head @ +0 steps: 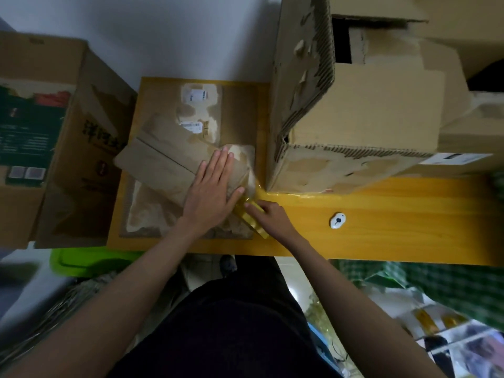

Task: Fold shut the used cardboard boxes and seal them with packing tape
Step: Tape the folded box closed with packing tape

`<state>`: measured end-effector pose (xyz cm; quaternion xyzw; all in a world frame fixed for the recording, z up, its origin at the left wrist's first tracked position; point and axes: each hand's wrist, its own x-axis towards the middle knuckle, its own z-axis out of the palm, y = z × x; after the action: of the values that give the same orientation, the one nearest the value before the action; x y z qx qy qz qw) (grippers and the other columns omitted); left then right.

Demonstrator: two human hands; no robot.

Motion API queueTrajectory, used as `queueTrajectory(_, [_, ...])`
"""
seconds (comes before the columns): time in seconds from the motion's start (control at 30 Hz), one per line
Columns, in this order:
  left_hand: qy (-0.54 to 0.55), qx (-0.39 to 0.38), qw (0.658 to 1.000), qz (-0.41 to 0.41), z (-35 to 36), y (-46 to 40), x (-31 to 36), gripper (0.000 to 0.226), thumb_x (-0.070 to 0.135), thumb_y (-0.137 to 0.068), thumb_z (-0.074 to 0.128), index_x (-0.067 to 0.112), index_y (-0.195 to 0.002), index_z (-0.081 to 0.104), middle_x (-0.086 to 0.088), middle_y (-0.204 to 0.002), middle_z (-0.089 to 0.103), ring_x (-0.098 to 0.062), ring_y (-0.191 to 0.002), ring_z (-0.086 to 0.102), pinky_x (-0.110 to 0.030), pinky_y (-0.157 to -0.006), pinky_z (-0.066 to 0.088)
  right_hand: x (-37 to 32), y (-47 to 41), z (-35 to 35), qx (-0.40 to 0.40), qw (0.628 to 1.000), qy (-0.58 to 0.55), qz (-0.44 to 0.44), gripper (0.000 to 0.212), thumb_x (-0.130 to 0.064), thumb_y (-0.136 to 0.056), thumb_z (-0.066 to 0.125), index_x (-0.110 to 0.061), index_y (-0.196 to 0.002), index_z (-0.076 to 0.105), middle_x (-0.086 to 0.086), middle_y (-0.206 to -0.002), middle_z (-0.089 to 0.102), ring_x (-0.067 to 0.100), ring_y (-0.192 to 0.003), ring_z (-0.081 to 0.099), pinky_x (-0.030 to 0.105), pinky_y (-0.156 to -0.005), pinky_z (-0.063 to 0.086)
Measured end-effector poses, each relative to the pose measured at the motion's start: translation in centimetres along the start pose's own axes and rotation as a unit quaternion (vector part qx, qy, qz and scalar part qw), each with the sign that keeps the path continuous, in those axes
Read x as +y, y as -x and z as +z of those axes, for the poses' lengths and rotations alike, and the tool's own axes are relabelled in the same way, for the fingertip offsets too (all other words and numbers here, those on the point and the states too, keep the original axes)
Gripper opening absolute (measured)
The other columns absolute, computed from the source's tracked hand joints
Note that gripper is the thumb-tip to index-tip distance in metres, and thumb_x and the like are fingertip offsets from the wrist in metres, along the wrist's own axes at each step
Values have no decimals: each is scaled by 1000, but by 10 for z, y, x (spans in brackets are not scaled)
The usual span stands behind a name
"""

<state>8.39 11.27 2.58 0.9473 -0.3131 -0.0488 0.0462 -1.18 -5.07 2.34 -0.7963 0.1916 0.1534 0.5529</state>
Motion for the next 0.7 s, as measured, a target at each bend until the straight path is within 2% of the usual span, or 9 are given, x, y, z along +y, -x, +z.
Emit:
queueTrajectory(0.07, [-3,3,1000,2,0,0,0,77,58,-104,23,13,-160,-3,-4,-169,-7,-17,-155,-8,-44,-126,8,8,2,-2,24,999,-27,-2,40,-42,-101,58,-29,-64,61,-15,-55,56,-4,-56,50,22,-57,37])
queueTrajectory(0.17, [-5,5,1000,6,1,0,1,77,58,-104,23,12,-160,-3,-5,-169,-7,-18,-155,-7,-44,-126,9,44,2,-22,158,987,-23,19,42,-35,-106,48,-13,-81,74,-1,-78,73,10,-75,65,29,-70,47])
queueTrajectory(0.23, [-11,5,1000,8,2,-1,1,77,58,-103,20,12,-160,-3,-6,-169,-7,-19,-155,-7,-44,-126,7,81,1,-42,246,966,41,67,28,-19,-103,49,-9,-91,73,10,-90,73,29,-85,67,36,-72,49])
queueTrajectory(0.3, [-8,-3,1000,19,1,-3,-2,76,57,-103,18,12,-160,-2,-6,-168,-7,-19,-155,-6,-45,-126,7,113,2,-65,290,933,162,138,23,-9,-96,51,-13,-107,71,13,-110,68,41,-103,61,43,-83,49])
queueTrajectory(0.37, [-10,-13,999,45,0,-4,-8,75,56,-103,18,12,-161,0,-5,-169,-4,-19,-155,-5,-46,-126,9,138,3,-83,272,905,236,225,40,-3,-95,51,-20,-128,64,11,-137,53,43,-121,48,50,-99,42])
queueTrajectory(0.43, [-19,-19,997,67,-1,-5,-15,74,56,-103,17,12,-161,1,-5,-169,-3,-19,-155,-5,-46,-126,10,153,3,-94,236,898,259,267,48,0,-97,48,-20,-141,54,9,-152,37,44,-129,39,53,-104,39])
queueTrajectory(0.57, [-4,-30,996,81,-3,-5,-29,75,59,-103,15,15,-161,-3,-2,-169,-7,-15,-154,-10,-42,-126,2,164,-1,-98,237,904,256,246,49,12,-96,41,-11,-136,55,16,-145,36,45,-123,39,52,-92,44])
queueTrajectory(0.63, [16,-29,996,85,-5,-4,-31,74,57,-104,17,15,-161,-2,-1,-169,-7,-14,-154,-11,-41,-126,1,166,-2,-96,238,912,246,228,45,14,-93,43,-6,-132,56,21,-138,37,46,-117,42,51,-91,41])
queueTrajectory(0.7, [30,-20,996,86,-6,-3,-29,69,53,-106,18,15,-161,1,0,-169,-3,-13,-155,-9,-41,-126,2,166,-3,-96,231,916,229,234,46,10,-94,48,-5,-137,50,25,-135,38,49,-116,45,52,-92,42])
